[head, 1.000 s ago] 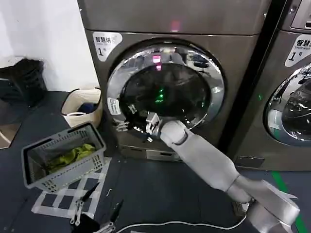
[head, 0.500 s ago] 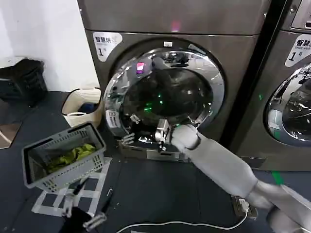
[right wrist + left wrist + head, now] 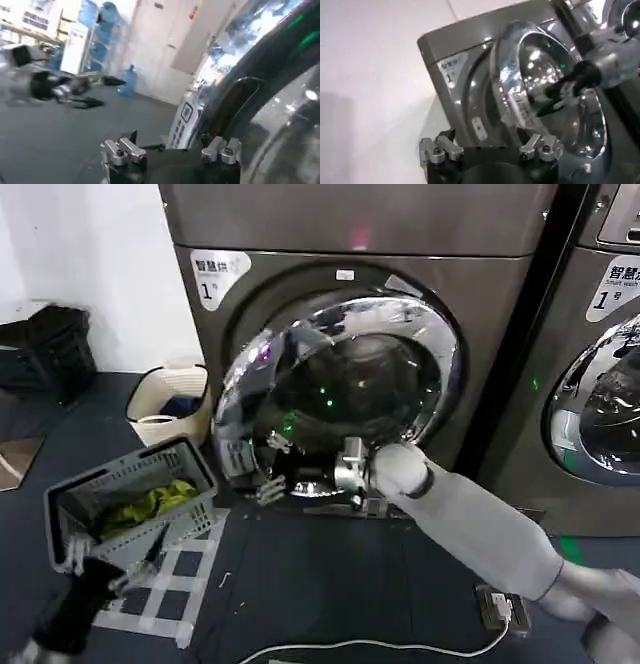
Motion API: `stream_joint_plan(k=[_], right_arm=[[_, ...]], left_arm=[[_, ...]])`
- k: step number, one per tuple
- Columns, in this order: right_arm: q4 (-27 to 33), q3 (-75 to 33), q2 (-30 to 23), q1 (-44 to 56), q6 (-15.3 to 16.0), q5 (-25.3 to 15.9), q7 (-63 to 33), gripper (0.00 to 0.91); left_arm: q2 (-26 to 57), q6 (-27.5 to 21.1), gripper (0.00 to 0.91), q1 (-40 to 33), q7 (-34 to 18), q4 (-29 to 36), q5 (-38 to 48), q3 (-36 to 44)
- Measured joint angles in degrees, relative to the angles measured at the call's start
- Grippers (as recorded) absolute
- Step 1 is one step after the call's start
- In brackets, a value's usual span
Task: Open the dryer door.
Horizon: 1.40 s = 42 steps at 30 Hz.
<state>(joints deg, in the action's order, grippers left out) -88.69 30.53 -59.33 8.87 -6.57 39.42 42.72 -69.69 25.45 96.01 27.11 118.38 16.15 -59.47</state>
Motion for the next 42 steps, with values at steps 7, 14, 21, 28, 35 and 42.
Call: stream_joint_plan(k=[7, 14, 21, 28, 35, 42], right_arm=[[-2.62, -1.19, 4.44, 1.28, -1.37, 5.44, 10.01, 0.907], [-5.79, -4.01, 10.02, 3.91, -2.23, 9.14, 18.79, 0.907], [-8.23, -7.95, 15.67, 7.58, -2.67, 10.49, 25.44, 0.907], [-9.7, -15.61, 20.68, 13.65, -1.73, 10.39, 31.08, 0.907], [-10.51, -32.37, 25.89, 27.35, -2.64, 10.41, 32.2, 0.907], [-12.57, -57.62, 28.31, 50.08, -4.45, 12.52, 32.19, 0.907]], left_arm=[[7.16, -3.08, 0.907, -5.81, -0.27, -3.57, 1.72, 1.42], [13.29, -5.67, 0.907, -11.76, -0.12, -6.35, 3.36, 5.55], [20.04, -6.67, 0.907, -18.48, 0.66, -9.32, 3.91, 10.8], [25.34, -7.73, 0.907, -28.43, 0.98, -13.28, 3.38, 20.3], [24.76, -8.39, 0.907, -42.2, 1.44, -17.27, 2.36, 36.29], [22.22, -7.71, 0.907, -53.31, 2.89, -18.8, 2.33, 49.43]])
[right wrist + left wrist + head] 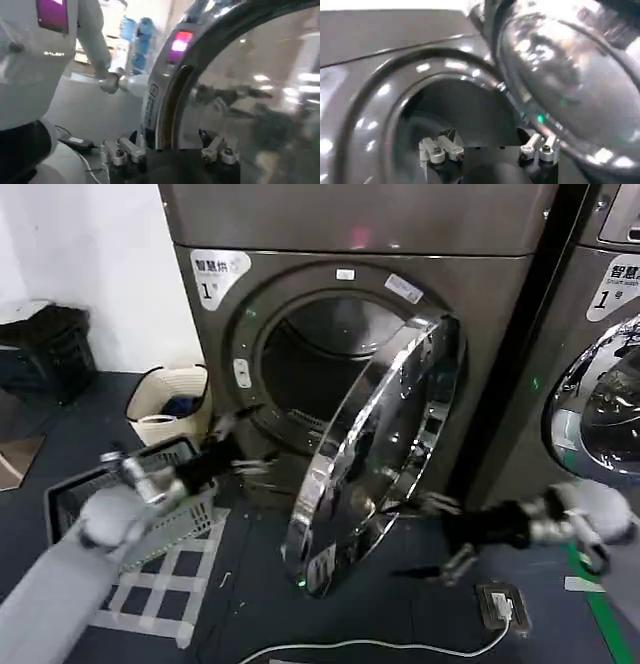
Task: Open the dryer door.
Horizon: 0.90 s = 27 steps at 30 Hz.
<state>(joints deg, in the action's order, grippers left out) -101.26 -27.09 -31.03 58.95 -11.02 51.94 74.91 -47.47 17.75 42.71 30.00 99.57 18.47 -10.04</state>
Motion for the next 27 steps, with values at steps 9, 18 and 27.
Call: stream_joint_plan(k=[9, 18, 27], right_arm=[[-3.25, -41.05, -9.22, 34.9, -6.0, 1.54, -3.2, 0.907], [-4.47, -66.72, -29.09, 52.14, -14.56, -1.57, -10.18, 0.907], [-1.79, -80.42, -47.63, 55.4, -15.96, -23.31, -49.02, 0.907]], left_arm=[[-5.24, 1.68, 0.907, -7.63, 0.21, -1.71, 0.15, 12.86], [-9.28, 2.67, 0.907, -12.76, -0.83, -3.96, 0.4, 21.2], [-14.95, 2.3, 0.907, -16.25, -3.08, -5.55, -0.68, 27.74]])
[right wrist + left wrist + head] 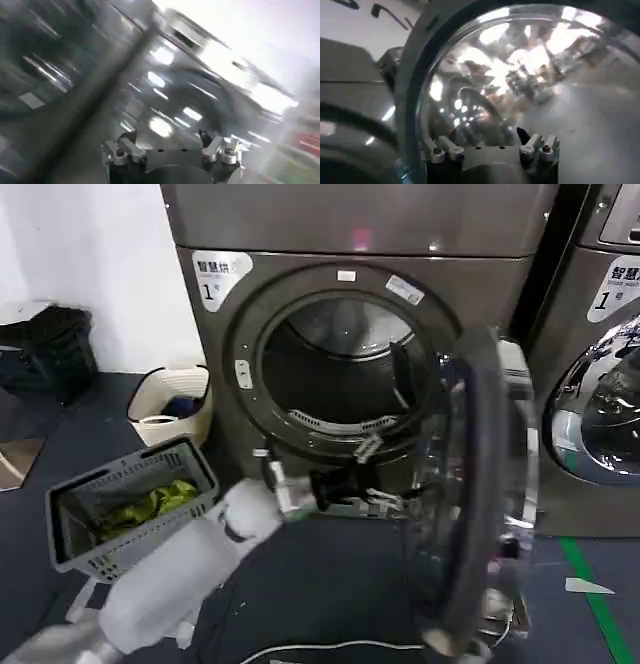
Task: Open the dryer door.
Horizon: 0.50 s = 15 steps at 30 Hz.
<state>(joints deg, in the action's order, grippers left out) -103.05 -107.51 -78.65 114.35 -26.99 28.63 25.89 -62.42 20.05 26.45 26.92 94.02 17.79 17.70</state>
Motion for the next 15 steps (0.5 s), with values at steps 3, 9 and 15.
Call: stream_joint_plan(k=[3, 9, 15], right_arm=[[1.2, -2.63, -4.15, -0.55, 3.81, -2.85, -12.8, 0.907], [2.47, -7.65, -10.58, -1.92, 11.99, -13.01, -33.31, 0.907], [0.28, -11.28, -13.54, -4.15, 13.61, -17.67, -40.7, 0.907]], left_arm=[[-2.52, -1.52, 0.907, -1.16, -1.84, -1.4, -0.1, 2.38], [-7.38, -3.44, 0.907, -4.32, -4.14, -4.32, 0.13, 6.91], [-12.35, -4.71, 0.907, -6.52, -10.13, -8.29, -2.26, 10.1]])
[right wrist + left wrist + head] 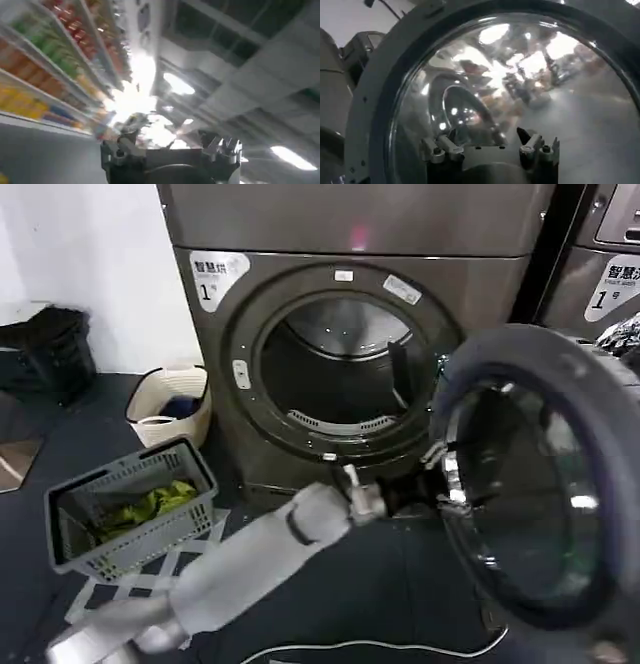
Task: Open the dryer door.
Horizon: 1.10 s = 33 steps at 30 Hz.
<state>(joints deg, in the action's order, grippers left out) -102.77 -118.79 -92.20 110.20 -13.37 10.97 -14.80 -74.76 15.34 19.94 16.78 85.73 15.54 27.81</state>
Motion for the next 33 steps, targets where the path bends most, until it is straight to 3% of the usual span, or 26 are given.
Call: stream_joint_plan(k=[15, 28, 33], right_arm=[[0.72, -6.58, 0.0, -2.9, 11.48, -0.95, -6.25, 0.907], [1.2, -6.73, 0.0, -3.16, 11.73, -0.82, -5.85, 0.907], [0.41, -5.61, 0.0, -3.34, 11.68, -0.81, -5.19, 0.907]], left_arm=[[-11.14, -9.44, 0.907, -1.94, -8.18, -7.56, 0.09, 2.31], [-12.83, -10.66, 0.907, -2.26, -7.39, -8.05, 0.55, 2.53], [-10.03, -10.8, 0.907, -1.14, -3.88, -4.44, 1.03, 2.55]])
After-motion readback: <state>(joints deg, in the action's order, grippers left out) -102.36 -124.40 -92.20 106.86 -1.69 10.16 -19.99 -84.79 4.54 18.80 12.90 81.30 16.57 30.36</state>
